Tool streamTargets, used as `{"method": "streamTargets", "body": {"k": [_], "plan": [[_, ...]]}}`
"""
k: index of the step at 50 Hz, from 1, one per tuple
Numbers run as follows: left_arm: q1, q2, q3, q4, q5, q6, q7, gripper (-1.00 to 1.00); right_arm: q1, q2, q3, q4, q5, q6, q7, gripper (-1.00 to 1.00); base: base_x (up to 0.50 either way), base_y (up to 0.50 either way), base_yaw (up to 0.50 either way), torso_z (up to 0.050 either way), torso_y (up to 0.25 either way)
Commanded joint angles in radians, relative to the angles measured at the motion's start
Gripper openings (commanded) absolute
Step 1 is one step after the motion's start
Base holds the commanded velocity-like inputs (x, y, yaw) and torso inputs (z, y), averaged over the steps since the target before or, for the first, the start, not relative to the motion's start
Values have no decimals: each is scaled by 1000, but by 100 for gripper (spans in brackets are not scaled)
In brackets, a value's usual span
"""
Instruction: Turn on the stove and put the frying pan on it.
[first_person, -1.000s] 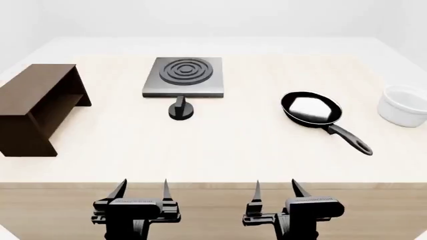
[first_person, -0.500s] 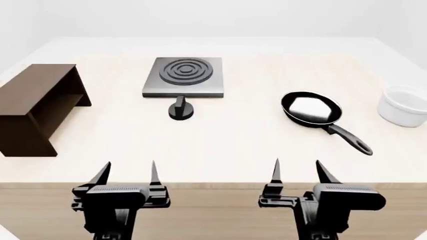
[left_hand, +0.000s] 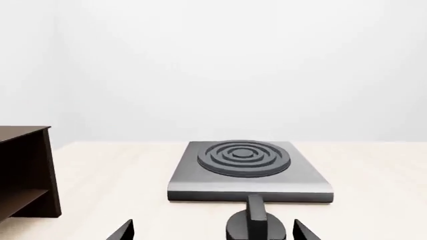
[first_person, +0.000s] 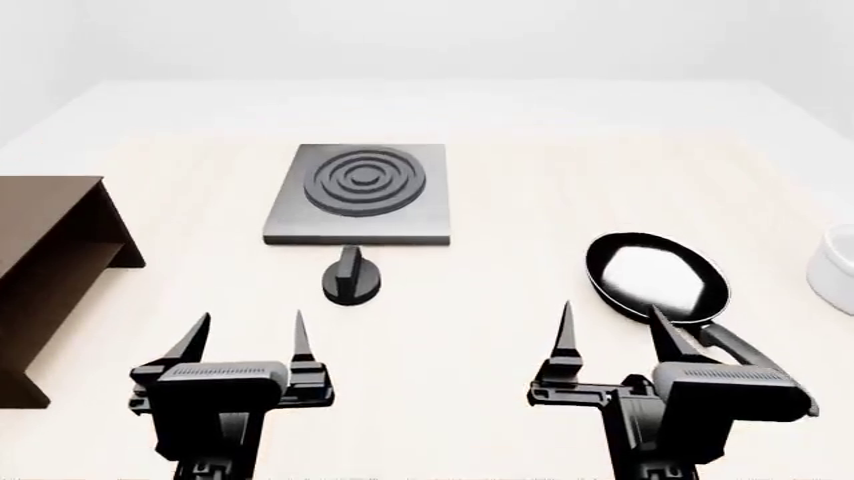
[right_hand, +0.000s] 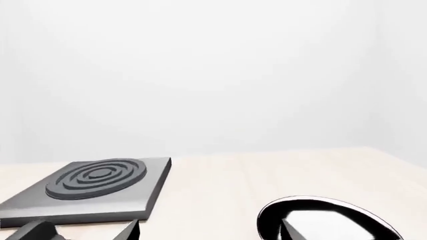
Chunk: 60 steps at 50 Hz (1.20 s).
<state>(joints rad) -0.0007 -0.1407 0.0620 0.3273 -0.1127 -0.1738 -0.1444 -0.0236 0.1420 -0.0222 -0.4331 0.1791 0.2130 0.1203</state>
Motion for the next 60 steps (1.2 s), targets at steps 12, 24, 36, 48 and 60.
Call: {"method": "streamTargets", "body": {"k": [12,24,36,48,60], "plan": [[7,-16,12,-13,-10,25,-23,100,-4,22,-11,12,10,-32,13,100,500,0,0,0,0],[5,-26,16,-29,-10,35,-33,100,-19,41,-50,27,-38,-68,18,100,269,0,0,0,1],[-36,-28,11,-190,-11,79,-40,100,-12,49,-51,32,-32,-63,29,100,0,0,0,0,0],[-101,-32,5,-345,12,134,-65,100,-12,55,-61,40,-35,-72,38,100,0,0,0,0,0],[-140,-32,12,-456,25,167,-80,100,-11,61,-68,44,-30,-74,44,100,0,0,0,0,0]]}}
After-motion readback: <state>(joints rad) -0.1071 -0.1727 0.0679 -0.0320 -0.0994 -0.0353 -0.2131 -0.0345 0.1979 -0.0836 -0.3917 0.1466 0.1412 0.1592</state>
